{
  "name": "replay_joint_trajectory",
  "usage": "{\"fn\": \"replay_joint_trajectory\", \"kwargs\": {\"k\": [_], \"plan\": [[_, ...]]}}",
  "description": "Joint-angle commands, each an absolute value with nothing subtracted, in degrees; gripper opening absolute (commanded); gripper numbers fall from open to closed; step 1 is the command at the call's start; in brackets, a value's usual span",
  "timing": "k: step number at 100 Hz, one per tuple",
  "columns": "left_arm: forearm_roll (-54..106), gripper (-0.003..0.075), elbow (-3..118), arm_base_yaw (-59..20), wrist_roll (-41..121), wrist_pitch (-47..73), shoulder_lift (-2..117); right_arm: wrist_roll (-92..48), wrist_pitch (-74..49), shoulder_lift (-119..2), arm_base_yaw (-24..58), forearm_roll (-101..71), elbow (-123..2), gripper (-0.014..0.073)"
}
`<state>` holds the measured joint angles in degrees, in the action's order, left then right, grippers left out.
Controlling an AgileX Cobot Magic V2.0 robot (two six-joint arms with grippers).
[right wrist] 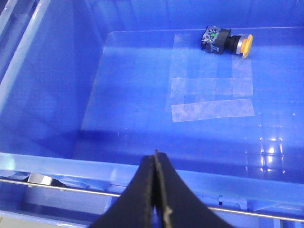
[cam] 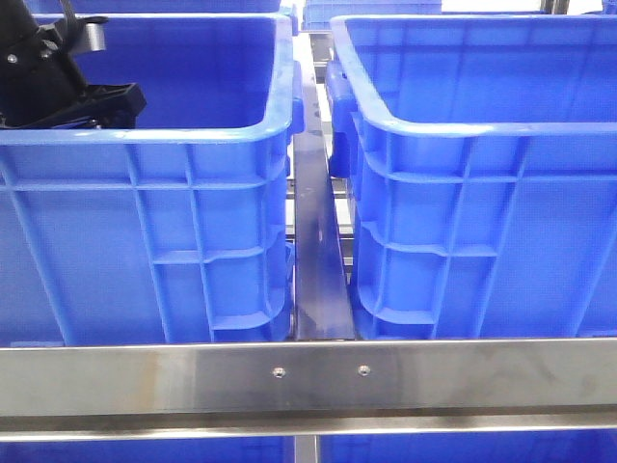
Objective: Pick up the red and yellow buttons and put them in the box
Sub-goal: 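Grasp a red-capped button with the left gripper and lift it, then carry the red button to the right gripper and hand it over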
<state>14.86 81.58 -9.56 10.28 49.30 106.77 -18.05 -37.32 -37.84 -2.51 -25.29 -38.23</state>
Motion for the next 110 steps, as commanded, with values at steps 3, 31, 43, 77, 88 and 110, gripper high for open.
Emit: {"fn": "replay_joint_trajectory", "kwargs": {"k": [3, 31, 43, 77, 88, 110], "plan": [[16.1, 0.0488, 83.4, -9.4, 9.7, 46.3, 104.2, -18.7, -33.5, -37.6, -2.5, -26.4, -39.7, -0.0064], [16.1, 0.0076, 83.4, -9.4, 9.7, 47.1, 104.2, -18.7, -33.5, -37.6, -2.5, -26.4, -39.7, -0.0064], [16.1, -0.0001, 83.4, -9.4, 10.1, 47.3, 103.5, -18.7, -33.5, -37.6, -2.5, -26.4, -39.7, -0.0064], [24.1, -0.0001, 83.1, -9.4, 23.5, 54.6, 95.0, -18.7, -33.5, -39.5, 1.9, -28.7, -40.8, -0.0064], [31.4, -0.0001, 83.1, -9.5, 32.6, 60.3, 91.5, -18.7, -34.9, -41.5, 4.3, -31.0, -42.7, -0.0059], [35.3, -0.0001, 83.1, -13.1, 40.2, 67.9, 87.2, -18.8, -39.1, -48.9, 8.7, -33.2, -48.1, 0.0287]]}}
